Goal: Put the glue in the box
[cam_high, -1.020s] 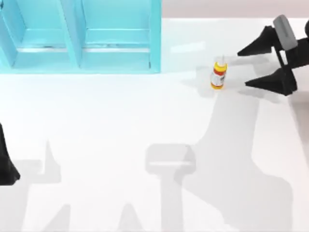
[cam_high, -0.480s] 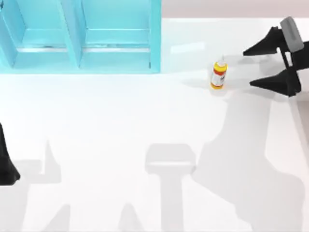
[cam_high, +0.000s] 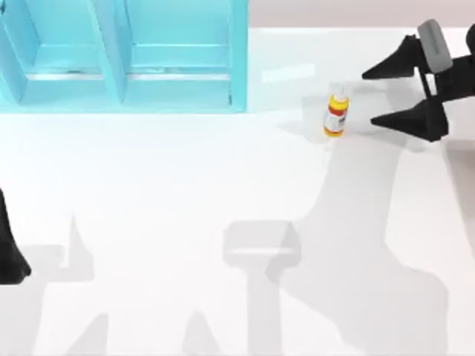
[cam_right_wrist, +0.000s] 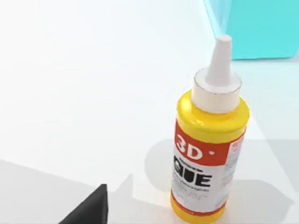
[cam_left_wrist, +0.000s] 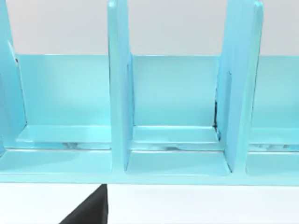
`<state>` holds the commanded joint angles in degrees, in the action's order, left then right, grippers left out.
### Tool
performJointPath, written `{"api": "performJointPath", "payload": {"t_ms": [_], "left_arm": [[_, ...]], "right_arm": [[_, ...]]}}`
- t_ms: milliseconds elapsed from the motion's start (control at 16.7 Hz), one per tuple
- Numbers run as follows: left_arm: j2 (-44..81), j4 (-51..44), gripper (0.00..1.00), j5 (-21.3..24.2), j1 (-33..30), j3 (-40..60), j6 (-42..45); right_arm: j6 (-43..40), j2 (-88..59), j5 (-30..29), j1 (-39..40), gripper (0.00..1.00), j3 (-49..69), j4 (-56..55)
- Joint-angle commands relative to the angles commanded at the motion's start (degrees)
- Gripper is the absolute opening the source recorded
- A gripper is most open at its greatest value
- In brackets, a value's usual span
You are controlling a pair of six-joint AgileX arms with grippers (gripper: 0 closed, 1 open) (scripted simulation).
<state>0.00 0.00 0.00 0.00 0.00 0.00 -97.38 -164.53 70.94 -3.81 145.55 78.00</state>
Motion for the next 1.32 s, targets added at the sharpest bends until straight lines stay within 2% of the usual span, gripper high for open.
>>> {"api": "performJointPath", "payload": {"t_ms": [660,840,1140,1320], "left_arm": [[0.00,0.00,1.00,0.00,0.00,0.00,0.00],[0.00,0.00,1.00,0.00,0.00,0.00,0.00],[0.00,0.00,1.00,0.00,0.00,0.00,0.00],[0.00,0.00,1.00,0.00,0.00,0.00,0.00]], "right_arm": [[22.26,7.76,-0.23,7.08,1.00,-22.76,-36.08],[24.65,8.23,-0.46,7.83,1.00,-25.71,-40.82],[24.86,8.27,-0.49,7.89,1.00,-25.97,-41.26],[24.86,8.27,-0.49,7.89,0.77,-25.97,-41.26]]}}
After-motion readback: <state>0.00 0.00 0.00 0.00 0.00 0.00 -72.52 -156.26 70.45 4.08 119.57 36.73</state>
